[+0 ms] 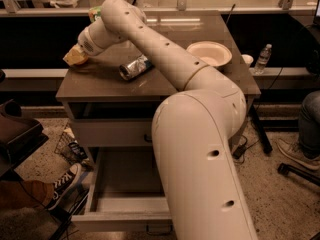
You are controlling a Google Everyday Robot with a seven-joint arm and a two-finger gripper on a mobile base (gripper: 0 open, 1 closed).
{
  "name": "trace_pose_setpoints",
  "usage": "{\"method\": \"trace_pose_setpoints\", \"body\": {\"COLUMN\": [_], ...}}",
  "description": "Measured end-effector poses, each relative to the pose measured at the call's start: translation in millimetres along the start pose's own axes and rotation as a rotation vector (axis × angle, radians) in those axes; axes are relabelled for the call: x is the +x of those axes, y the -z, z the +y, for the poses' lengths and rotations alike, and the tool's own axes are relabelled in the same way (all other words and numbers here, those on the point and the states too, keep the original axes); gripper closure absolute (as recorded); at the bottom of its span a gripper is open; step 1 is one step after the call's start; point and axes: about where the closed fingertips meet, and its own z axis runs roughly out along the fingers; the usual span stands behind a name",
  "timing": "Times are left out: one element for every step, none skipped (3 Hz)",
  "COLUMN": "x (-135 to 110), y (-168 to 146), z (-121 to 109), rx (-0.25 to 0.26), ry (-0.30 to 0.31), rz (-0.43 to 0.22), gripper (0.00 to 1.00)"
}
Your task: Place orange into middle drawer
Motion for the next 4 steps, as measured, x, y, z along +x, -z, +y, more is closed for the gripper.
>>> {"method": "trace_pose_setpoints", "body": {"x": [0.8,1.0,0.8,0.4], "y": [-3.3,-5.7,-5.6,-5.3], "z": [2.0,2.8,2.8,2.7], "rx": [-0.005,-0.006,-0.006,-0.006], "ry": [0.0,0.0,0.0,0.0], "rz": [0.002,0.004,0.004,0.004], "gripper": [0.95,1.0,1.0,1.0]}}
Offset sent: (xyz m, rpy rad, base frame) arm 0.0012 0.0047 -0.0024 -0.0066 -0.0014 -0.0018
